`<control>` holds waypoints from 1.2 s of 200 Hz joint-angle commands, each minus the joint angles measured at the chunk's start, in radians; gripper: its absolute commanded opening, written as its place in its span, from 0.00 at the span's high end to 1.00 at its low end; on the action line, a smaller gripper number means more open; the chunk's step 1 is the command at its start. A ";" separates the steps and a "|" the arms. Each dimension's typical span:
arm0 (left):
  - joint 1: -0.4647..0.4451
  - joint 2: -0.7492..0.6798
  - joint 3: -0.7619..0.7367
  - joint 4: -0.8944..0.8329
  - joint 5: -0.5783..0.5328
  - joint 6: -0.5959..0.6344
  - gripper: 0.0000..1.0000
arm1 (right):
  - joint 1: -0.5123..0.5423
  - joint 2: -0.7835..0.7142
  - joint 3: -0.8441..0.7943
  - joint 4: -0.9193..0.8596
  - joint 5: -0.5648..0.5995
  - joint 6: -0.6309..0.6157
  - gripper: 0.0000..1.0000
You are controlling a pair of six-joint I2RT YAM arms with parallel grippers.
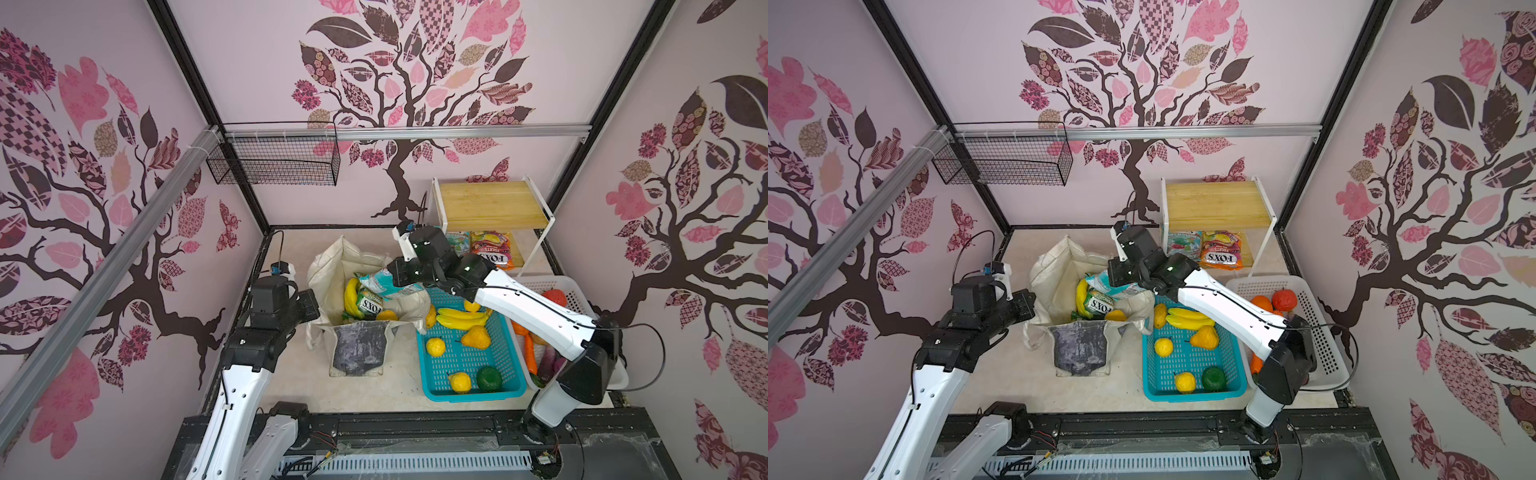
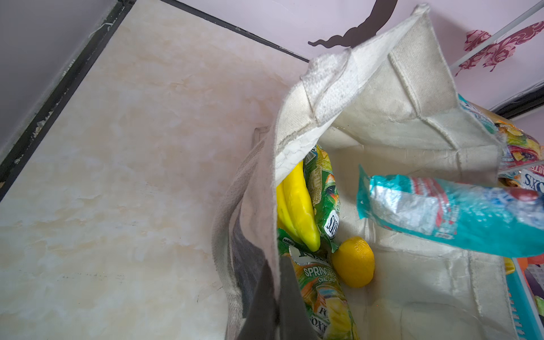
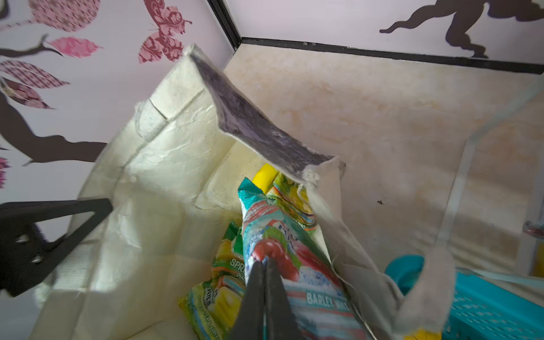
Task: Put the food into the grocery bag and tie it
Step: 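Lower the teal bag into the tote and open the right gripper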
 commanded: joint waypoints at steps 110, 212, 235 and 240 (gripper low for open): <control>0.006 -0.015 -0.021 0.019 0.024 0.008 1.00 | 0.132 0.180 -0.024 0.094 -0.095 0.073 0.91; 0.005 -0.013 -0.022 0.018 0.020 0.006 1.00 | 0.124 0.103 -0.044 0.140 -0.132 0.098 0.23; 0.005 -0.014 -0.023 0.019 0.020 0.005 1.00 | 0.124 0.033 -0.073 0.145 -0.076 0.092 0.00; 0.005 -0.014 -0.021 0.018 0.019 0.006 1.00 | 0.121 0.015 -0.084 0.149 -0.070 0.091 0.00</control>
